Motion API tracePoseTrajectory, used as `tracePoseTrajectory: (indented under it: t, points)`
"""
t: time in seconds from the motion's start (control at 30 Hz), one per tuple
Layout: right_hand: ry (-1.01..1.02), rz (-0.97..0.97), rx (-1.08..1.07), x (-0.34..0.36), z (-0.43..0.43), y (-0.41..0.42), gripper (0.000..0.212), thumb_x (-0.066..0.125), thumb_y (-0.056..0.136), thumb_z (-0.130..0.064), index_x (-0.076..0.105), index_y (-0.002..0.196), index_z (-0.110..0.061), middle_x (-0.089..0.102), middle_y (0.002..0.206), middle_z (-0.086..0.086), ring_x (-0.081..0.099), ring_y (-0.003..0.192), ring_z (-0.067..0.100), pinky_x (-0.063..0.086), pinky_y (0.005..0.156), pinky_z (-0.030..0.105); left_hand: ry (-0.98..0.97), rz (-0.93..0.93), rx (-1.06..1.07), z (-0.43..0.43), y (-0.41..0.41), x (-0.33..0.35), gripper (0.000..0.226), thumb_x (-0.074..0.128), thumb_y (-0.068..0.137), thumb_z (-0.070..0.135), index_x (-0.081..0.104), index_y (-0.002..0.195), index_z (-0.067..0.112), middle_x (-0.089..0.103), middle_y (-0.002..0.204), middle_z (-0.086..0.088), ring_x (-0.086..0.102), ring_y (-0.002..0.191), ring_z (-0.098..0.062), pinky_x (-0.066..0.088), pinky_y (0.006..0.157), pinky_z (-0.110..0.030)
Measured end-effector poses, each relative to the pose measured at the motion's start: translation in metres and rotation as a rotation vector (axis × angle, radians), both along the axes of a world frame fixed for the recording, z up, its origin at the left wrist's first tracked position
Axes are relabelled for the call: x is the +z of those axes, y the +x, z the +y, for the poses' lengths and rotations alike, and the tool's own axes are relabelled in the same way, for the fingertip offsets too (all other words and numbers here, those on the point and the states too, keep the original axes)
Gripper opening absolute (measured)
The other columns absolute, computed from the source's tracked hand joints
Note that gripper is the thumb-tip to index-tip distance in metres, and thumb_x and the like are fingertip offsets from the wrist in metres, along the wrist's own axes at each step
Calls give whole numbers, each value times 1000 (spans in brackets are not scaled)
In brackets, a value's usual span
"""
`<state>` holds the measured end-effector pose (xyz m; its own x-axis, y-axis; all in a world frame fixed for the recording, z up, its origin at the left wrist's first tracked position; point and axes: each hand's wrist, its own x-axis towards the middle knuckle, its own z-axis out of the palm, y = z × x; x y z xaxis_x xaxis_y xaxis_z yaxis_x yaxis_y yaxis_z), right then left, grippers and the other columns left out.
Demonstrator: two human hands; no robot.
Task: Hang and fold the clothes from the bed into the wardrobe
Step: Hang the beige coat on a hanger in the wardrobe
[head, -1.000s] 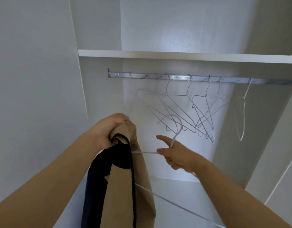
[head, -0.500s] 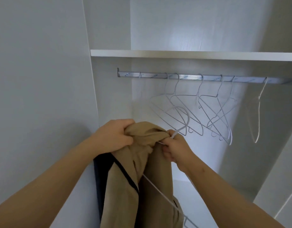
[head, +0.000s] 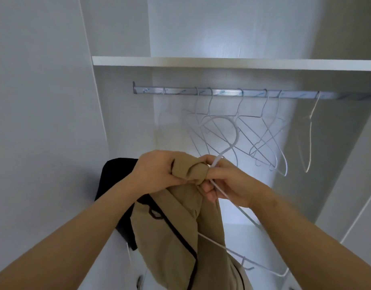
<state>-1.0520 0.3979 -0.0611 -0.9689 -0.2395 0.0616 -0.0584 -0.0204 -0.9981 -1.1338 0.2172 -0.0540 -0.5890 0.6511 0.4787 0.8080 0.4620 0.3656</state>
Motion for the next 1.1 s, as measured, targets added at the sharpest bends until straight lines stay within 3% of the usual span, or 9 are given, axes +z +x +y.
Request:
tracePoseTrajectory:
  t: [0.13, 0.27, 0.4, 0.53, 0.7, 0.8, 0.87, 0.97, 1.1]
  points:
    - [19, -154, 42, 0, 44, 3, 27, 50, 91, -35, 62, 110, -20, 70, 85, 13, 66, 69, 22, 54, 64, 29, 159, -129, -7, -3, -4, 16, 46, 73, 48, 71, 58, 80, 42, 62, 79, 22, 59, 80, 2, 44, 74, -18]
    - [452, -197, -6, -28, 68, 2, 26, 53, 93, -19, 59, 112, -36, 68, 106, 0, 66, 88, 13, 55, 82, 28, 232, -122, -52, -8, -9, 20, 34, 84, 57, 33, 57, 77, 37, 62, 76, 18, 58, 74, 8, 41, 67, -4]
    - [600, -110, 60, -49, 54, -2, 52, 68, 82, -17, 45, 120, -44, 49, 128, -12, 52, 117, 13, 44, 102, 33, 295, -110, -112, -5, -10, 26, 38, 87, 55, 16, 58, 74, 33, 62, 73, 16, 58, 71, 11, 40, 65, -1]
    - [711, -121, 137, -76, 38, -4, 43, 71, 80, -15, 58, 120, -27, 59, 116, -17, 56, 104, -4, 44, 81, 6, 355, -111, -145, -1, -7, 31, 41, 89, 48, 24, 60, 75, 33, 65, 69, 17, 59, 70, 10, 43, 66, -3]
    - [1052, -152, 51, -103, 62, 1, 38, 63, 88, -26, 59, 123, -13, 59, 122, 1, 55, 110, 17, 43, 95, 23, 365, -96, -156, -4, -9, 37, 42, 88, 52, 12, 61, 76, 33, 65, 73, 30, 60, 72, 11, 43, 66, -1]
    - [934, -2, -228, -97, 82, 0, 14, 54, 94, -20, 66, 97, -14, 63, 93, -1, 59, 87, 13, 44, 79, 13, 313, -38, -89, -7, -12, 34, 37, 84, 60, 15, 59, 77, 37, 64, 71, 31, 59, 73, 14, 41, 66, 0]
    - [812, 46, -377, -86, 90, 0, 22, 48, 97, -19, 57, 77, -24, 55, 75, -9, 52, 70, 4, 40, 64, 8, 274, -29, -31, -12, -16, 29, 38, 82, 65, 18, 58, 81, 43, 63, 71, 32, 58, 75, 17, 41, 67, 1]
    - [831, 133, -454, -74, 101, 0, 28, 42, 99, -19, 51, 73, -27, 51, 71, -9, 48, 69, 5, 38, 67, 14, 149, 58, 113, -20, -19, 26, 22, 77, 70, 39, 64, 87, 39, 66, 73, 20, 61, 74, 0, 47, 65, -14]
    - [882, 176, -575, -61, 116, 0, 27, 40, 98, -17, 46, 72, -21, 51, 69, -6, 48, 68, 10, 36, 60, 11, 18, 350, 204, -23, -21, 12, 76, 39, 72, 75, 70, 81, 6, 63, 64, -9, 59, 58, -25, 40, 51, -25]
